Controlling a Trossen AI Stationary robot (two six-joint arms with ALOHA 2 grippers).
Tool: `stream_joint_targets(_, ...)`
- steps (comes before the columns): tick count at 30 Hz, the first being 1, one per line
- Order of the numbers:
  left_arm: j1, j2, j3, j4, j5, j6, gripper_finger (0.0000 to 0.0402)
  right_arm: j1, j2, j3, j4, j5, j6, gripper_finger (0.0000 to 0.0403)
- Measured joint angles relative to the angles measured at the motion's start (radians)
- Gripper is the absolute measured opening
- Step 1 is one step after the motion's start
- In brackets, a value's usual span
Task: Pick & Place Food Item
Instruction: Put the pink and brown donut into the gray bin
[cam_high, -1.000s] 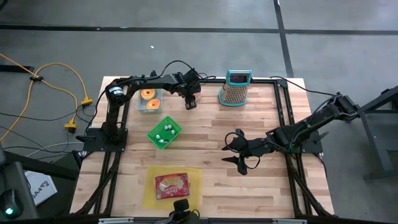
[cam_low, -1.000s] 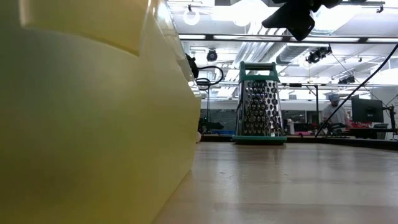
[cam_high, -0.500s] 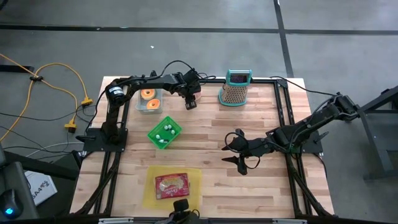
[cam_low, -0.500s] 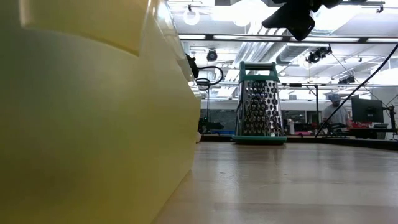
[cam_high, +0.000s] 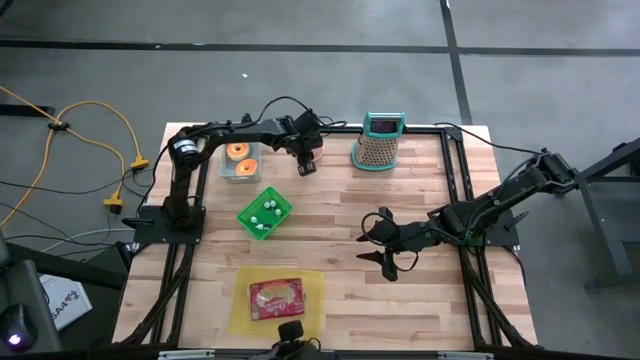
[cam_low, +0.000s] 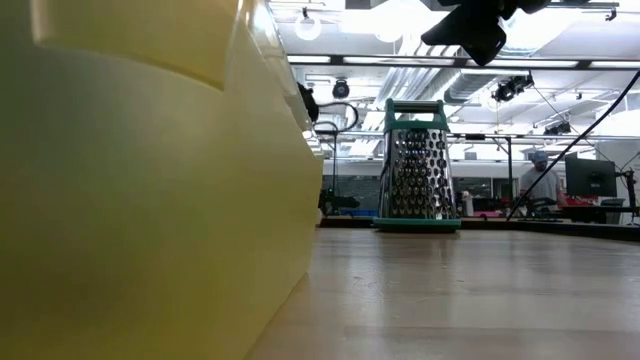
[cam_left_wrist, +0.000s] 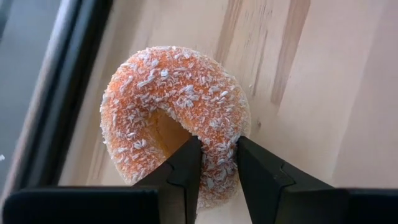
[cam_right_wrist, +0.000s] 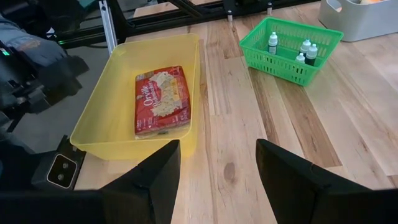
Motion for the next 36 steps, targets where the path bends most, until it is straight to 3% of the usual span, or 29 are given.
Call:
stream_joint_targets(9,0.0,-0.147,0.0,-0.055,0.004,-0.002,0.009,0.0,0.0,0.0,-0.002,-0.004,0.002,0.0197)
stream_joint_targets(20,0.032,-0.368,0.0,-0.32,-0.003,-0.074,0.0091,0.0,0.0,0.0,-0.004,-0.007,0.003,0.0197)
stream_joint_targets(30,0.148,-0.527,-0.002,-0.579,-0.015,-0.193,0.0091,0.0,0.0,0.0,-0.007,-0.007,0.003,0.0197)
stream_joint_targets(36,0.208,-0.625,-0.106,-0.577,-0.017,-0.22,0.0091,0.0,0.0,0.0,-0.007,-0.007,0.003,0.0197)
